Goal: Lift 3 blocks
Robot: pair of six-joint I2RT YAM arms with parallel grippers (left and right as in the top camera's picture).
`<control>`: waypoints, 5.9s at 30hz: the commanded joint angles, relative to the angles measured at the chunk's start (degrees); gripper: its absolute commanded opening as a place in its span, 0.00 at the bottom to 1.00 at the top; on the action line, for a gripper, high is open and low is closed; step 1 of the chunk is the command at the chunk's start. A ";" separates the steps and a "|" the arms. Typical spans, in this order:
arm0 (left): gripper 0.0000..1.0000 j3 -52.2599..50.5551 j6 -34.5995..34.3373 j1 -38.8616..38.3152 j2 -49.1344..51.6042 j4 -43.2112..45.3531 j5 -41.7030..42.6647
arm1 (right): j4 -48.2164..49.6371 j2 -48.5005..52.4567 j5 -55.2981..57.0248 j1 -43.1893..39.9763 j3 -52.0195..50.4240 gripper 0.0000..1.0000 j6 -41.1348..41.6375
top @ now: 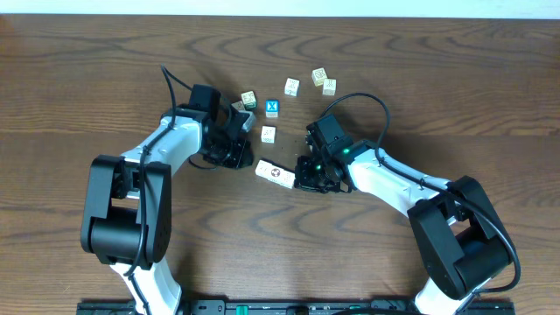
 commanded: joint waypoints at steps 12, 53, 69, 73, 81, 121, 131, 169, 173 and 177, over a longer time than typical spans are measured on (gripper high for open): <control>0.07 1.86 0.76 -0.31 1.16 -0.42 2.43 | -0.07 0.74 1.40 0.39 0.15 0.01 -0.44; 0.07 1.81 0.76 -0.28 1.18 -0.44 2.25 | 1.75 0.74 1.95 3.15 0.15 0.01 8.28; 0.07 1.31 0.76 -0.28 1.38 -0.44 2.25 | 1.92 0.72 2.21 3.15 0.15 0.01 8.28; 0.07 1.31 1.07 -0.31 1.81 -0.46 2.25 | 1.92 0.74 2.19 3.15 0.15 0.01 8.28; 0.07 1.31 2.10 -0.28 5.64 -0.81 1.88 | 1.90 0.74 2.34 3.13 0.15 0.01 8.28; 0.07 1.33 2.71 -3.96 5.66 -2.14 -0.72 | 7.87 0.74 -2.45 3.76 0.15 0.01 5.86; 0.07 1.33 2.73 -3.96 4.22 -3.69 -0.68 | 9.29 0.70 -3.37 3.78 0.15 0.01 5.88; 0.07 1.33 0.74 -6.95 2.10 -4.72 2.19 | 11.39 0.68 -3.26 1.86 0.15 0.01 4.79; 0.07 1.33 0.50 -6.95 1.53 -4.76 2.32 | 11.34 0.68 -3.28 1.68 0.15 0.01 4.35; 0.07 1.33 0.50 -6.95 0.31 -4.74 2.29 | 11.37 0.68 -3.30 1.68 0.15 0.01 4.35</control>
